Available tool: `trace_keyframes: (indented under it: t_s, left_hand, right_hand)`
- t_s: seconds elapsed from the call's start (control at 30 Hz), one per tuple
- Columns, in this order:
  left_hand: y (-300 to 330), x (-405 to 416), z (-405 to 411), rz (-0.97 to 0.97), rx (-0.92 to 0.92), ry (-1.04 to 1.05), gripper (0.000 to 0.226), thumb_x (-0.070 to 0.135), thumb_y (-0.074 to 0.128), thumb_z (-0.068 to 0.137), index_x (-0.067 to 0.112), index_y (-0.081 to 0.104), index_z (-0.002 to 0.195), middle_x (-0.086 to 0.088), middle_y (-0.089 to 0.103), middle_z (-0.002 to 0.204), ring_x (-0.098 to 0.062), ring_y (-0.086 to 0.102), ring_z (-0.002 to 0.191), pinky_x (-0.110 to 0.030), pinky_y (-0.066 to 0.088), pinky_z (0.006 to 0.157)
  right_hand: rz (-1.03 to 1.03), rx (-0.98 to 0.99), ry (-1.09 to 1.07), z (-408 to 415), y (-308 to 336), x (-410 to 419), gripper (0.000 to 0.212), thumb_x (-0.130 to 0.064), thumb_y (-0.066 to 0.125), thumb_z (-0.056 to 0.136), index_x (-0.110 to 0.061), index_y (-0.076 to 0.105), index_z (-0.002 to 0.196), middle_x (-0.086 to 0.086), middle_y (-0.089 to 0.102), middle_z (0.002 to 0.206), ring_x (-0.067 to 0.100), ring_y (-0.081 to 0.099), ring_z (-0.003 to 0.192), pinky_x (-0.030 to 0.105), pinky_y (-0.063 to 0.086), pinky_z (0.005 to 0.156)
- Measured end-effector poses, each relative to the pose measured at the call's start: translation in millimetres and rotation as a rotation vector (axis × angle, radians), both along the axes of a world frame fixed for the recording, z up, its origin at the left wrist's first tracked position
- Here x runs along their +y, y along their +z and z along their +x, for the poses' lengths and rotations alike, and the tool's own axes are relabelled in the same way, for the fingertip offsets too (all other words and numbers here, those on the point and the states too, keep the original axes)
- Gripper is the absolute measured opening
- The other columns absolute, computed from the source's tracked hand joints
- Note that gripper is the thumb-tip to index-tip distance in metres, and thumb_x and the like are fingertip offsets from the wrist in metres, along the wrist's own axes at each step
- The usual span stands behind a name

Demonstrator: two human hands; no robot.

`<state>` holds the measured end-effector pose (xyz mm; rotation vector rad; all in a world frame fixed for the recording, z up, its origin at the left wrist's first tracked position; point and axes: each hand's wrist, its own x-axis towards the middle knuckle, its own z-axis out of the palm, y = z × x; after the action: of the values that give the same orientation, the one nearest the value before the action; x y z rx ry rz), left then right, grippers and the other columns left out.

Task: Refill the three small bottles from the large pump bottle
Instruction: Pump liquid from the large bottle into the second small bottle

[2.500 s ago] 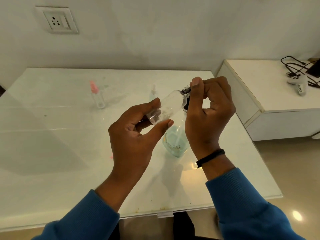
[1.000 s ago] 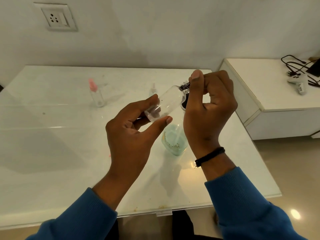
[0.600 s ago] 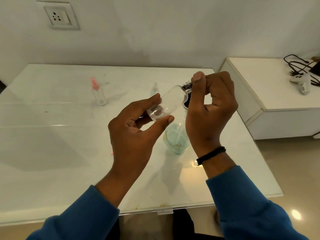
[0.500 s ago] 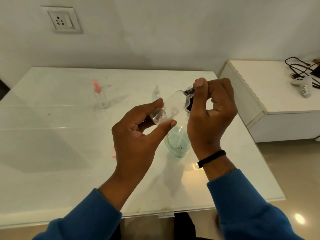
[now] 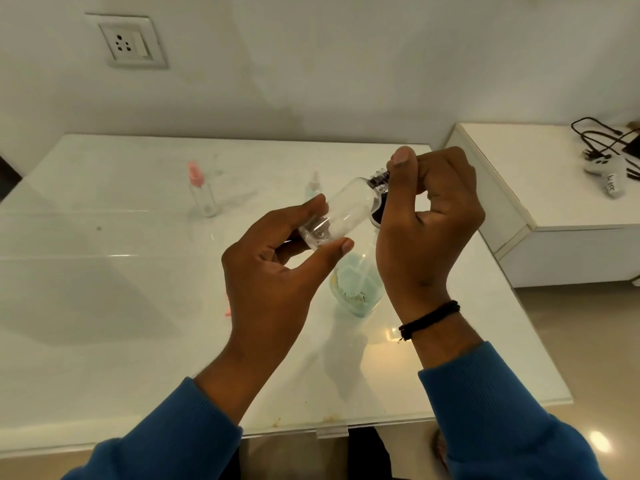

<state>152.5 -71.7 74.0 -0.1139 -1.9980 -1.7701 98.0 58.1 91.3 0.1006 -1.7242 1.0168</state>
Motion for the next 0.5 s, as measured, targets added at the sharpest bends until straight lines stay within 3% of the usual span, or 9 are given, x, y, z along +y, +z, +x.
trace_keyframes:
  t_s: [0.5]
  left_hand:
    - [-1.2, 1.1, 0.5, 0.011, -0.003, -0.008, 0.048, 0.015, 0.087, 0.077, 0.011, 0.071, 0.122, 0.003, 0.075, 0.113, -0.010, 0.073, 0.103, -0.023, 0.059, 0.088]
  right_hand:
    - [-0.016, 0.000, 0.012, 0.0, -7.8, 1.5, 0.029, -0.011, 0.060, 0.100, -0.004, 0.064, 0.072, -0.004, 0.053, 0.076, 0.023, 0.052, 0.071, 0.050, 0.045, 0.061]
